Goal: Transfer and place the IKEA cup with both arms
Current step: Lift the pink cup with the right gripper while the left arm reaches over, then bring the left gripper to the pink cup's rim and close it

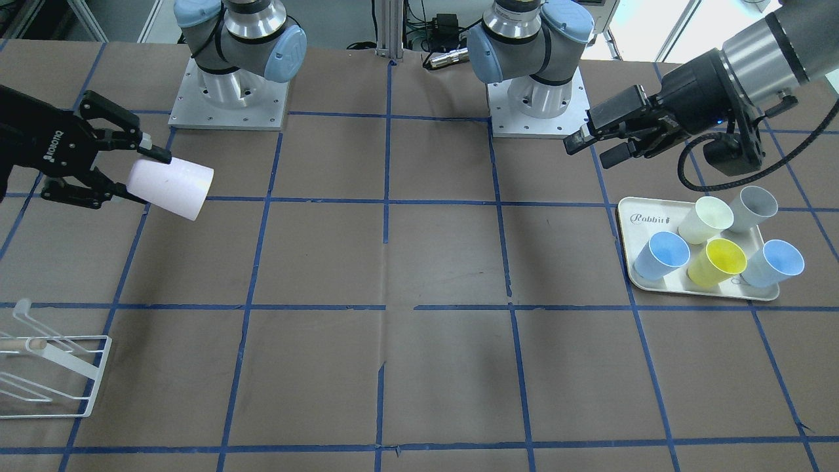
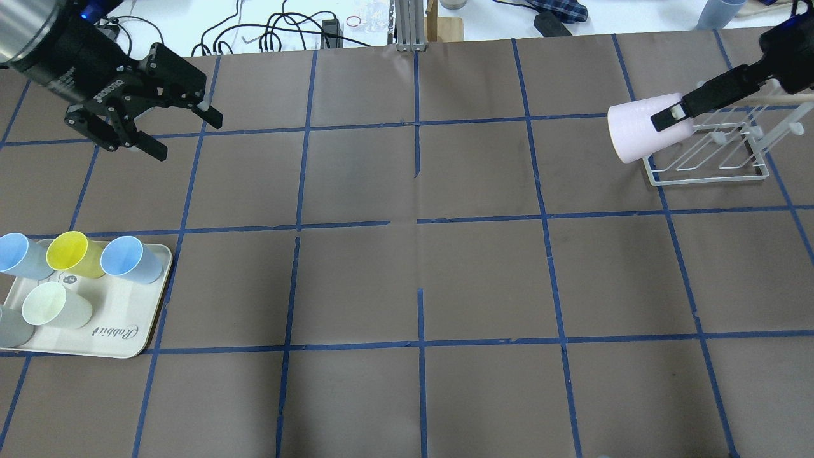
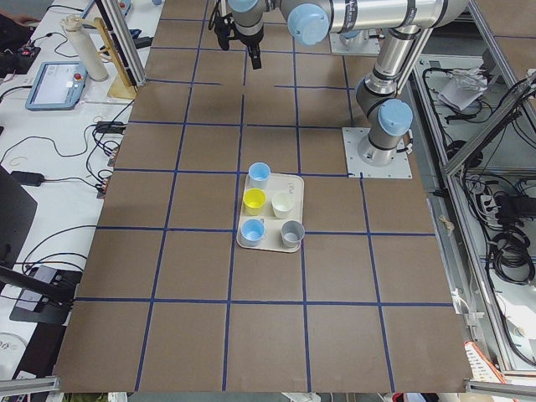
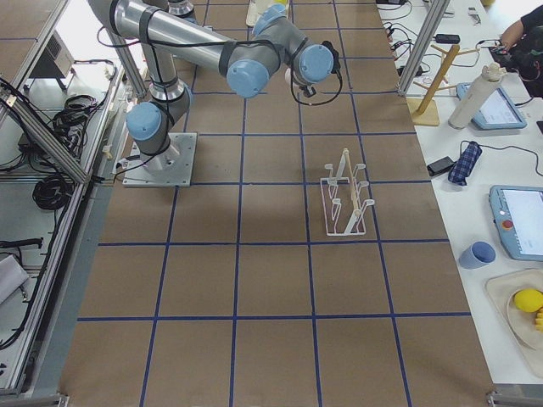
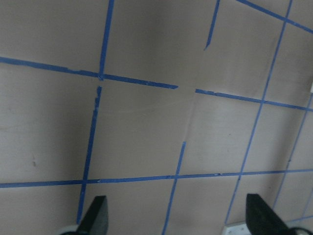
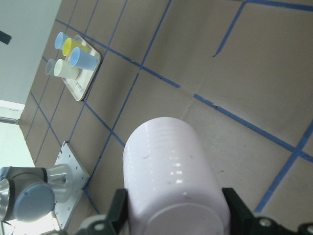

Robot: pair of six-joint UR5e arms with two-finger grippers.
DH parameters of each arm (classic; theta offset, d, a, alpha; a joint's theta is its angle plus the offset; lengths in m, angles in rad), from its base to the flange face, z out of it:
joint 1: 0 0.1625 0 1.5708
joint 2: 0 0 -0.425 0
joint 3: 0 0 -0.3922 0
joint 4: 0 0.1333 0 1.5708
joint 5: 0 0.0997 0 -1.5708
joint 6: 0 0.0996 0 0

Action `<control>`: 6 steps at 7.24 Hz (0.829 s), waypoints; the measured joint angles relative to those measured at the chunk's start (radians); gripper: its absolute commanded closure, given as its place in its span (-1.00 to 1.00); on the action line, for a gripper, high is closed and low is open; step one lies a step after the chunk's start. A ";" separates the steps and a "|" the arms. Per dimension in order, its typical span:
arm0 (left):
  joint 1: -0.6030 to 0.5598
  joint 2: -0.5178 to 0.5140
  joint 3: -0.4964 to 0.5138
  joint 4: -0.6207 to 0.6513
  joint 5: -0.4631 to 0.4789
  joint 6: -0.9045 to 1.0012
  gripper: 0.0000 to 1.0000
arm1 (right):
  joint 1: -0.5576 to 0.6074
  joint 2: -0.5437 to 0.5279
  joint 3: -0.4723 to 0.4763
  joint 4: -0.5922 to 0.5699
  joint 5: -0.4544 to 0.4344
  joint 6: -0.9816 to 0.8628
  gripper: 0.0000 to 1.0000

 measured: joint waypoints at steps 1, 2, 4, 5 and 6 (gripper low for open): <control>0.020 -0.006 -0.061 -0.023 -0.147 0.031 -1.00 | 0.051 0.001 0.003 0.032 0.015 -0.015 -0.01; 0.004 -0.017 -0.116 -0.032 -0.297 0.045 -1.00 | 0.103 0.001 0.005 0.050 0.044 -0.026 -0.02; -0.121 -0.051 -0.190 -0.017 -0.521 0.055 -1.00 | 0.156 -0.002 0.025 0.066 0.155 -0.031 -0.02; -0.178 -0.071 -0.221 0.014 -0.619 0.063 -1.00 | 0.174 -0.012 0.041 0.069 0.197 -0.037 -0.03; -0.215 -0.090 -0.261 0.047 -0.715 0.089 -1.00 | 0.189 -0.027 0.050 0.076 0.244 -0.051 -0.03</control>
